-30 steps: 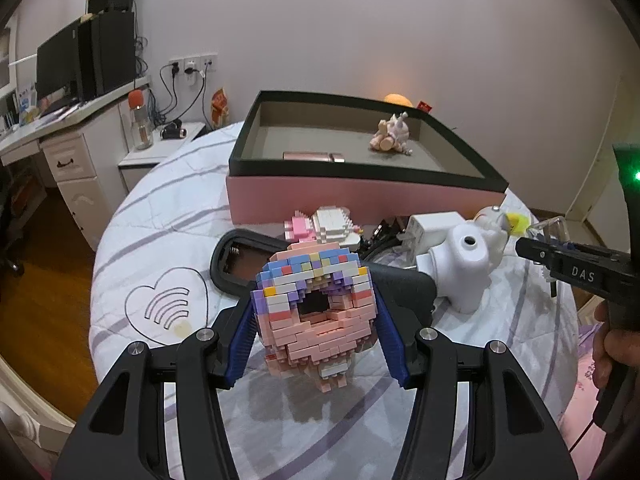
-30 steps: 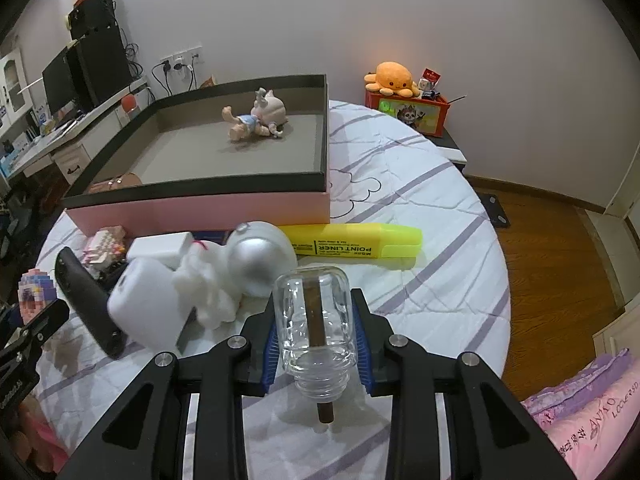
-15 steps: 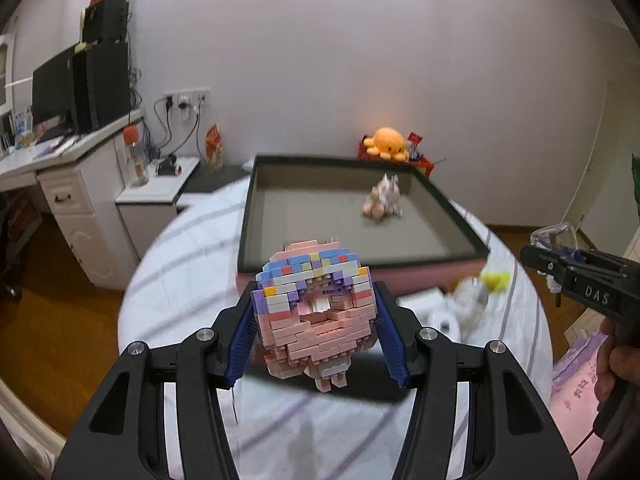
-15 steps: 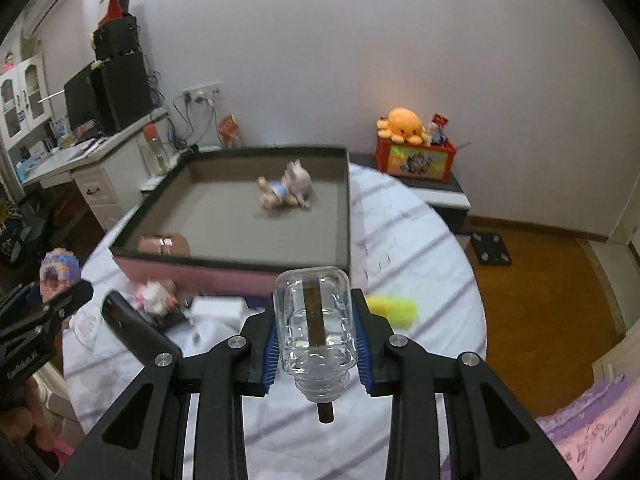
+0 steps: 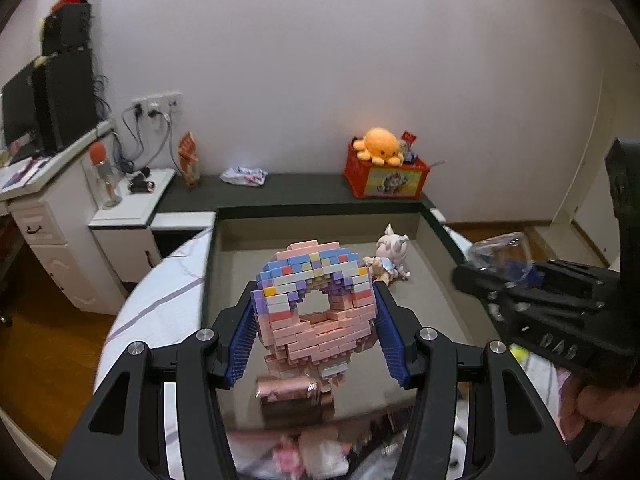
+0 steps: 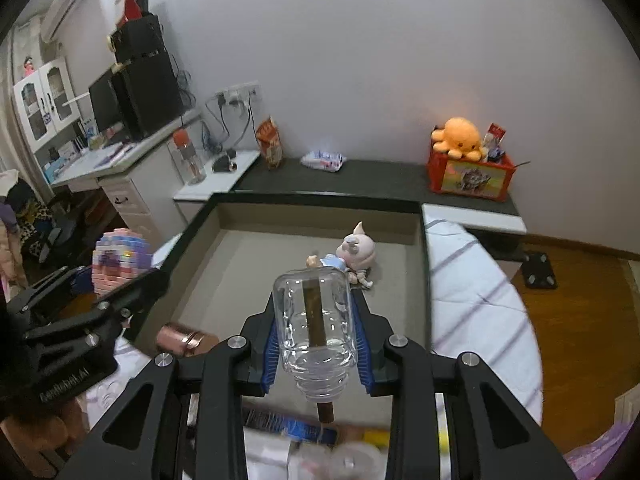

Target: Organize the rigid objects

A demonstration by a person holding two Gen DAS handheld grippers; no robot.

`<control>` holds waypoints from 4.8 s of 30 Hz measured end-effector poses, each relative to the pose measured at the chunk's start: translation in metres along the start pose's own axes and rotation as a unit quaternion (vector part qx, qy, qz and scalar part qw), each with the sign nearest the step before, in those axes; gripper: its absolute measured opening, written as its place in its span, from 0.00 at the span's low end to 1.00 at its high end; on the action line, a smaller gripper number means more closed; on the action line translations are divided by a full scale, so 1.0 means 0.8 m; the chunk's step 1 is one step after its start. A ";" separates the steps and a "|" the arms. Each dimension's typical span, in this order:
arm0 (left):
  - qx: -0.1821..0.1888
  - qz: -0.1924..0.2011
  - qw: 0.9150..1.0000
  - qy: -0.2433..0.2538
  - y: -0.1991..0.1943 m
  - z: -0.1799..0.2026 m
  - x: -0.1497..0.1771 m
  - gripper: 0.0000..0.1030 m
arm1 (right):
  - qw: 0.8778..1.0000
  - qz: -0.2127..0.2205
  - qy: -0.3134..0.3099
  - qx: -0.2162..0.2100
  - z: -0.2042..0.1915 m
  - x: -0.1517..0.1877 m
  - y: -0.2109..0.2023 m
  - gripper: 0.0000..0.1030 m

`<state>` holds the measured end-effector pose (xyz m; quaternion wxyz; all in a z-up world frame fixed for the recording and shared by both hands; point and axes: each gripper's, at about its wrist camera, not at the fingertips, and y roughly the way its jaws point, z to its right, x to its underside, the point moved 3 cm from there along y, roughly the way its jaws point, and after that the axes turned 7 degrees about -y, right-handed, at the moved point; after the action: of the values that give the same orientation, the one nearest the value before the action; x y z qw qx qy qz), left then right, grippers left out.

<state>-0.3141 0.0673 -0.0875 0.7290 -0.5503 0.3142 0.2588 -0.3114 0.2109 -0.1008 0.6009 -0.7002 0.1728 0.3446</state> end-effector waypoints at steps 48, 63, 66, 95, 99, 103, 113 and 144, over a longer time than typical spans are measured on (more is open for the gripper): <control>-0.053 0.054 0.997 -0.035 -0.136 -0.047 0.065 1.00 | 0.998 0.024 0.031 0.043 -0.052 0.086 -0.101 1.00; -0.053 0.064 0.996 -0.030 -0.208 -0.029 0.138 1.00 | 0.997 0.051 0.026 0.052 -0.081 0.156 -0.187 1.00; -0.052 0.067 0.996 -0.030 -0.219 -0.023 0.151 1.00 | 0.997 0.050 0.029 0.055 -0.084 0.170 -0.194 1.00; -0.051 0.019 0.998 -0.027 -0.187 -0.021 0.187 1.00 | 0.997 0.016 0.044 0.066 -0.064 0.196 -0.179 1.00; -0.051 0.010 0.998 -0.030 -0.176 -0.025 0.189 1.00 | 0.996 0.005 0.052 0.066 -0.057 0.198 -0.161 1.00; -0.052 0.008 0.998 -0.027 -0.166 -0.026 0.187 1.00 | 0.997 -0.005 0.055 0.061 -0.055 0.198 -0.139 1.00; -0.065 -0.006 0.997 -0.039 -0.137 -0.051 0.184 1.00 | 0.997 -0.024 0.068 0.016 -0.068 0.187 -0.074 1.00; -0.056 -0.041 0.996 -0.050 -0.097 -0.062 0.197 1.00 | 0.990 -0.013 0.133 -0.041 -0.055 0.192 -0.041 0.54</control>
<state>-0.1614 0.0040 -0.1648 0.7216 -0.5893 0.2399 0.2730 -0.1698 0.2021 -0.1811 0.5477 -0.7663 0.2277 0.2469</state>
